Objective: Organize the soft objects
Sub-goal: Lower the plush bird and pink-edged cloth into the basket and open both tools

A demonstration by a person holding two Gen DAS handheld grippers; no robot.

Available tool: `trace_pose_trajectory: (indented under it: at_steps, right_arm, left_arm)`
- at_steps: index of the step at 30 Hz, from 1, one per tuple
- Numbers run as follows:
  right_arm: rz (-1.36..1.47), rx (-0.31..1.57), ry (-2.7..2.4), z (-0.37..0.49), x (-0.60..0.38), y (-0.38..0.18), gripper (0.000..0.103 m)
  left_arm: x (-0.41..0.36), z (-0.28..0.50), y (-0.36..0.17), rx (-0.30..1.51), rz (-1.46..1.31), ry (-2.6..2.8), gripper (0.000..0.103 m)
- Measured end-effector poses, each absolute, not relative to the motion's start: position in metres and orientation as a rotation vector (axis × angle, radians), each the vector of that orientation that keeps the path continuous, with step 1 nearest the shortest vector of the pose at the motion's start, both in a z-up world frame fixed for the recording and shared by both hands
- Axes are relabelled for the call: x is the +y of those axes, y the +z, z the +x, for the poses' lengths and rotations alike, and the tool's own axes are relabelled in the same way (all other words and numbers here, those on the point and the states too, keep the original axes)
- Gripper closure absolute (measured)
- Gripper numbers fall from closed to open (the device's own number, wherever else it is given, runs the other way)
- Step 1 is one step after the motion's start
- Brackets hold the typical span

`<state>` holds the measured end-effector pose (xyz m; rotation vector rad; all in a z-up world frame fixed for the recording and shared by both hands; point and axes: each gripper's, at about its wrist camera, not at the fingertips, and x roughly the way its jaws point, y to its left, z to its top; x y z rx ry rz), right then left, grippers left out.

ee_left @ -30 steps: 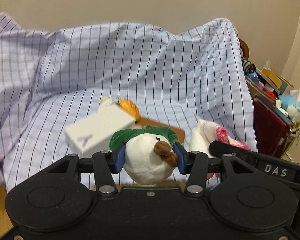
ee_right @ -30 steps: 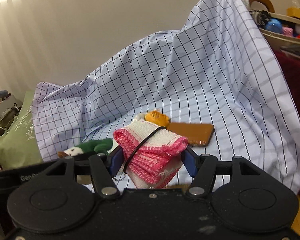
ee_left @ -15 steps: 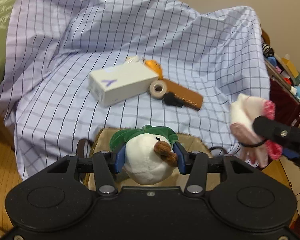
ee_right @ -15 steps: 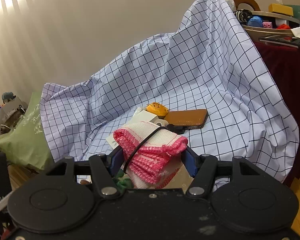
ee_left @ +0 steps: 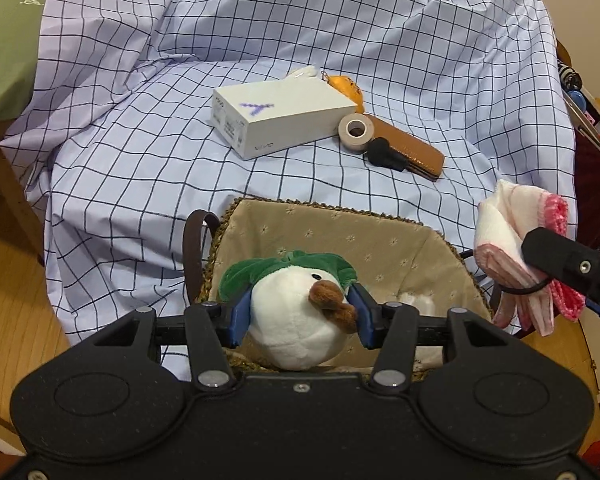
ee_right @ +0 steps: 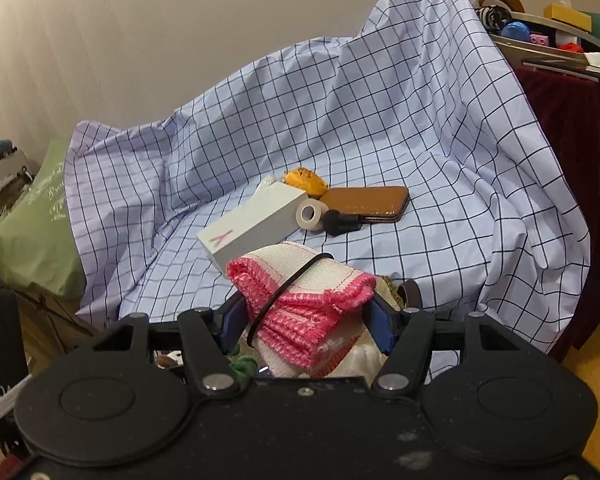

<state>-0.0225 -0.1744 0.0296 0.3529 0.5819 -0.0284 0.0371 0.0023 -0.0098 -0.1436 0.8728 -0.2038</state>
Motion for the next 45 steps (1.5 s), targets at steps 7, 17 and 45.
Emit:
trace_pose_trajectory:
  at_steps: [7,17,45]
  right_arm:
    - [0.332,0.606,-0.017,-0.021,-0.168,0.026,0.041]
    - [0.338,0.651,-0.029,-0.015,-0.171,0.018,0.041]
    - [0.339,0.659,-0.035,-0.013,-0.171,0.016,0.030]
  left_arm:
    - [0.006,0.031,-0.013,0.866,-0.142,-0.174,0.036]
    - [0.006,0.027,-0.015,0.856,-0.133,-0.141,0.036]
    - [0.004,0.021,-0.011,0.818,-0.100,-0.126,0.026]
